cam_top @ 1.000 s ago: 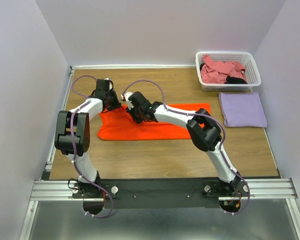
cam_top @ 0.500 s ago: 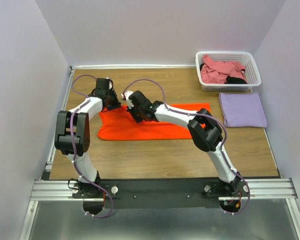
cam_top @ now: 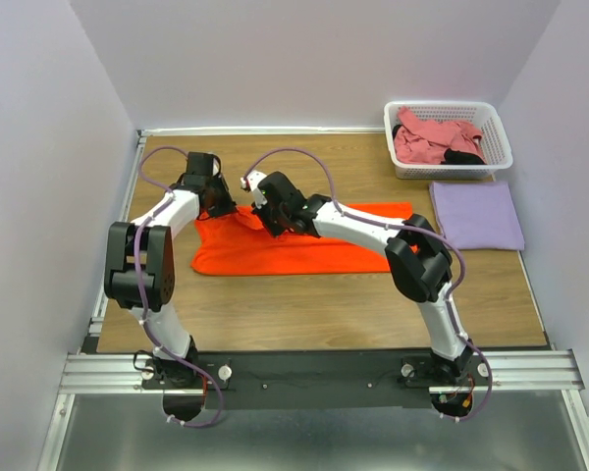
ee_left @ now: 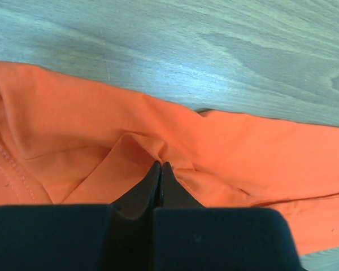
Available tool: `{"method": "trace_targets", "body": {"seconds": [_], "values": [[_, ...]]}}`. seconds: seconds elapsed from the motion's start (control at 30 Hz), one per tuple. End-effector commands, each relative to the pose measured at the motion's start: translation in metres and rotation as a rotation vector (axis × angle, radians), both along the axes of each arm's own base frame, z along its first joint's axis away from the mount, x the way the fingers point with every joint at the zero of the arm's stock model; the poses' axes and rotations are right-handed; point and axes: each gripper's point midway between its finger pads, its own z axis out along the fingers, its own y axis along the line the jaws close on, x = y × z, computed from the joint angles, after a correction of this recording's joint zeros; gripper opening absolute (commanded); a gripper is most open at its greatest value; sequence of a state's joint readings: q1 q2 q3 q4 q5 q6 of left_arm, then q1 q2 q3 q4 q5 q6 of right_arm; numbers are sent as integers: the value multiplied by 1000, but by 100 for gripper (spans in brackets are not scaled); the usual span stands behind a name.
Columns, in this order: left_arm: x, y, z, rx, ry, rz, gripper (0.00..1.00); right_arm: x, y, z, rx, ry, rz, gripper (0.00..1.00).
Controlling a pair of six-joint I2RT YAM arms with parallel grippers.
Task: Fold and stack the t-shirts
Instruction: Fold the tshirt
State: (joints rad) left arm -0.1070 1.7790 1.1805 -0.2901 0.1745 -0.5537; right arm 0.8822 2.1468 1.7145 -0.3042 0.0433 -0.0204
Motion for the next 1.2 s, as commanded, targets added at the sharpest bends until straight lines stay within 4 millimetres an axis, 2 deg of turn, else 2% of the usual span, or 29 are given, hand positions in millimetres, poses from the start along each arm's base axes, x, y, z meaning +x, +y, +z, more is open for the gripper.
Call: {"method": "trace_targets", "body": {"seconds": [0.0, 0.23, 0.53, 0.73, 0.97, 1.17], "values": [[-11, -3, 22, -23, -23, -9, 0, -14, -4, 4, 3, 20, 39, 0], [-23, 6, 29, 1, -18, -4, 0, -25, -5, 0, 11, 56, 67, 0], [-43, 20, 7, 30, 36, 14, 0, -40, 2, 1, 45, 108, 128, 0], [-54, 23, -6, 45, 68, 11, 0, -54, 3, -15, 48, 172, 173, 1], [-60, 32, -15, 68, 98, 15, 0, -61, -5, -43, 6, 219, 164, 0], [-60, 40, -18, 104, 102, 30, 3, -60, -10, -58, -26, 228, 153, 1]]}}
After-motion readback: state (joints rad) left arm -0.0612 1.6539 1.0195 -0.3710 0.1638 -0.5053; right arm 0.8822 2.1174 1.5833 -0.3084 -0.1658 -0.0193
